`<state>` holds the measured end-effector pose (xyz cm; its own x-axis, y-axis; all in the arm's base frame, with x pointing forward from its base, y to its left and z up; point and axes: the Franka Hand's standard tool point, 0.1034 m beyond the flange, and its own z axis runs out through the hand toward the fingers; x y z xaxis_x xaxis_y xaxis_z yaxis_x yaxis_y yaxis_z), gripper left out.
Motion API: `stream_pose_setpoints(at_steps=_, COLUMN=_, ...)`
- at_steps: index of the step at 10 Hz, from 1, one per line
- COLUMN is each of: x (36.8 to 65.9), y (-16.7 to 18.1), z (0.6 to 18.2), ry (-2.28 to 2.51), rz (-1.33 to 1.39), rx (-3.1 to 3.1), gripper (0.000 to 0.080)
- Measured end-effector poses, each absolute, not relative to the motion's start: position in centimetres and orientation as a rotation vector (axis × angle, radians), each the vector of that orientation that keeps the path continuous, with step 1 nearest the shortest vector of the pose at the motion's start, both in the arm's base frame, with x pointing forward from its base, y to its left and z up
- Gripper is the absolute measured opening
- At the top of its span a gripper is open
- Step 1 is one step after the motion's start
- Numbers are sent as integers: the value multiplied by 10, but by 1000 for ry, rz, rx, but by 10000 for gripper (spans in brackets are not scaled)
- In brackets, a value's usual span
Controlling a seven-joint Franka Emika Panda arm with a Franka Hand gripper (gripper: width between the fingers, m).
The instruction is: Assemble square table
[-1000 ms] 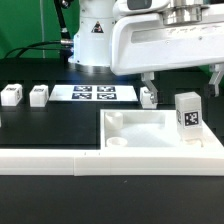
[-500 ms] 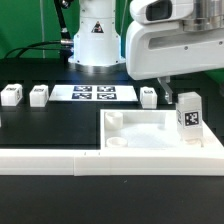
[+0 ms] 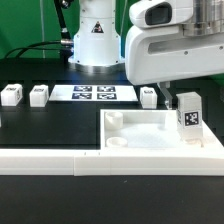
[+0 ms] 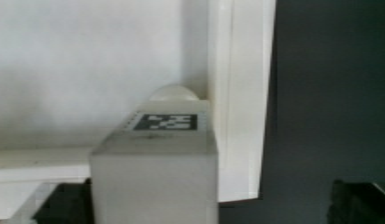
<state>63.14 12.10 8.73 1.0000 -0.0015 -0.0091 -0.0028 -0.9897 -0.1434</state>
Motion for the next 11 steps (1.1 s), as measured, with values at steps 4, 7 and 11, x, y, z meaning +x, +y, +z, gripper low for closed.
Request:
stream_pose_setpoints(at_steps=4, x=634, y=120, z=81, ry=63, rz=-40, rx=-2994, gripper=548)
stream_pose_setpoints(at_steps=7, x=635, y=116, z=80, ry=351, rz=-19, rx=-2977, gripper=300)
stream_pose_setpoints(at_steps=11, x=635, y=114, z=79, ry=699, rz=7, rx=-2916, gripper=300)
